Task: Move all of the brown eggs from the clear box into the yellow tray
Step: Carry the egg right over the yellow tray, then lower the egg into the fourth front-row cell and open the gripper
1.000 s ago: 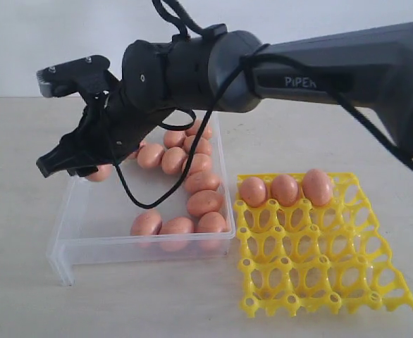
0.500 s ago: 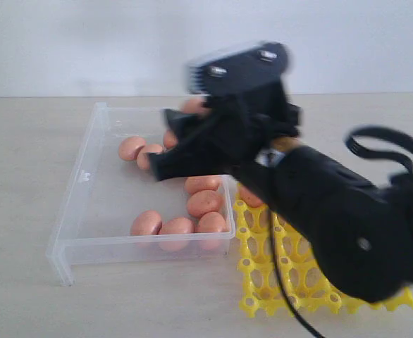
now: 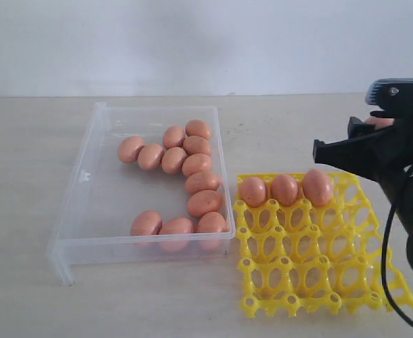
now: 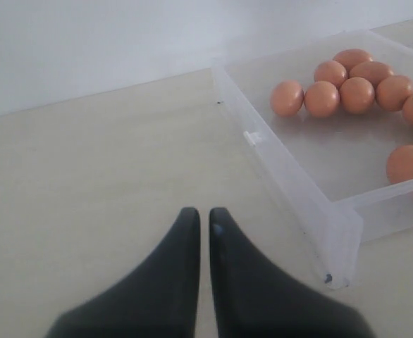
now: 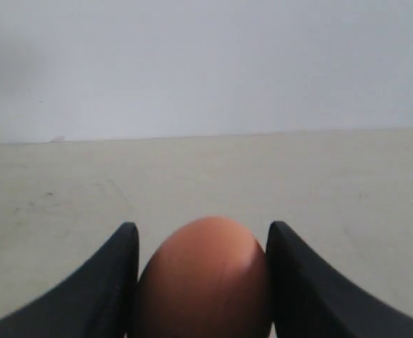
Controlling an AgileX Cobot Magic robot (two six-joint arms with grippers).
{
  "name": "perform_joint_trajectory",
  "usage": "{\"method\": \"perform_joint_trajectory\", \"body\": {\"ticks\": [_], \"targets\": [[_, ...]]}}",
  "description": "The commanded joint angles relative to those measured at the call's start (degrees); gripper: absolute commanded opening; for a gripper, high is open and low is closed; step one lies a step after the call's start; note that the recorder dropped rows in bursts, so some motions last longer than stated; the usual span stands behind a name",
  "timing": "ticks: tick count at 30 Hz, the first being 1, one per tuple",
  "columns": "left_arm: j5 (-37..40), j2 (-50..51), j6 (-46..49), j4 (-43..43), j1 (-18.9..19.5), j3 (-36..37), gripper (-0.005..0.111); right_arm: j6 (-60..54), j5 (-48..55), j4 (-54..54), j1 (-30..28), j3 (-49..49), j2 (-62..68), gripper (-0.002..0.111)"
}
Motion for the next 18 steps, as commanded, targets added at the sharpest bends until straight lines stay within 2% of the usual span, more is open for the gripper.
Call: {"method": "perform_joint_trajectory", "body": {"ticks": [1,5,7,10,18], "targets": [[-0.2,-0.2,-0.6,0.0,0.2,0.2,0.004,3.3,17.2,-9.1,-10.0,0.3,-0.6,0.000],[-0.2,-0.2,-0.6,0.0,0.2,0.2,0.004,14.7,35.1,-37.8,-18.7,-1.4,-0.6,0.000],[-0.2,-0.2,-0.6,0.0,0.2,0.2,0.004,22.1,38.1,-46.8,-21.7,-2.6,-0.6,0.000],[-0.2,-0.2,-0.6,0.0,0.2,0.2,0.004,25.2,38.2,-52.7,-24.1,-3.9,-0.6,0.000],[-0.2,-0.2,-0.6,0.0,0.2,0.2,0.004,25.3,36.9,-54.1,-25.0,-6.8,0.2,0.000]]}}
